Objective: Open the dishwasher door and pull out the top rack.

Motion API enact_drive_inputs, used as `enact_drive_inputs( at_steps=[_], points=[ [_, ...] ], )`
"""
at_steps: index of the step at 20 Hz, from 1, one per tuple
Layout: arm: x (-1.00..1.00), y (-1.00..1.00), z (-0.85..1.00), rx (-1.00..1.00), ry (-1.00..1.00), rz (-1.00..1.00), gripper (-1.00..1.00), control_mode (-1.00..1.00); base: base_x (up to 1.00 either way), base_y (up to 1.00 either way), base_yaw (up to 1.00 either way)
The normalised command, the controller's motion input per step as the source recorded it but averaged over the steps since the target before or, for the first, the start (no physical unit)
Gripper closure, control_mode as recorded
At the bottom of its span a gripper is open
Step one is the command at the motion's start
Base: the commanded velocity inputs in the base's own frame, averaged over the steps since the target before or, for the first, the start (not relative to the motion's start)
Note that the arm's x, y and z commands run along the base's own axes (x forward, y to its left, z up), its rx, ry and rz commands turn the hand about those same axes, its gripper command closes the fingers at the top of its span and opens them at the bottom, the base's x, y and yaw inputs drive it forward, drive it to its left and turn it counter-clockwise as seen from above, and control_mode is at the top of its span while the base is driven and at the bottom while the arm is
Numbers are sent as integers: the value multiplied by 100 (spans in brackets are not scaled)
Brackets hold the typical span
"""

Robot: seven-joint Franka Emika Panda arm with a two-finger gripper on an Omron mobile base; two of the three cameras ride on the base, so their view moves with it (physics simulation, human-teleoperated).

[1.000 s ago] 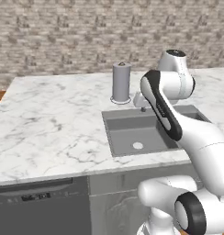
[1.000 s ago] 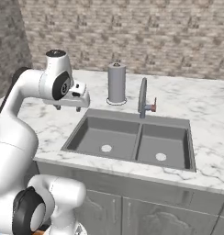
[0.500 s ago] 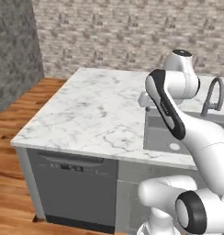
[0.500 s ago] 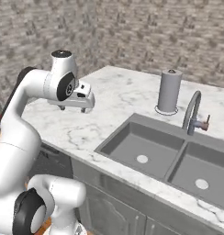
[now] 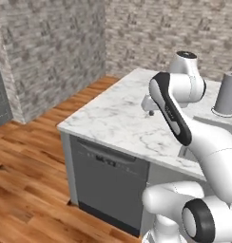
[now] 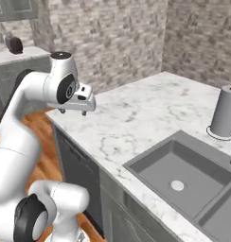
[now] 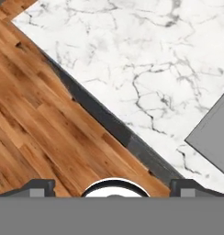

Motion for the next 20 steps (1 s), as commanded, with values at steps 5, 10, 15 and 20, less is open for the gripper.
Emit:
enact_drive_inputs(
  at_steps=[5, 10, 15, 20],
  points=[
    [0, 0, 0, 0, 0, 0, -100, 100, 13, -91, 36],
    [0, 0, 0, 0, 0, 0, -100, 100, 14, -74, 29],
    [0, 0, 0, 0, 0, 0, -100, 100, 20, -42, 34],
    [0, 0, 0, 0, 0, 0, -100, 100, 41, -63, 30]
  ],
)
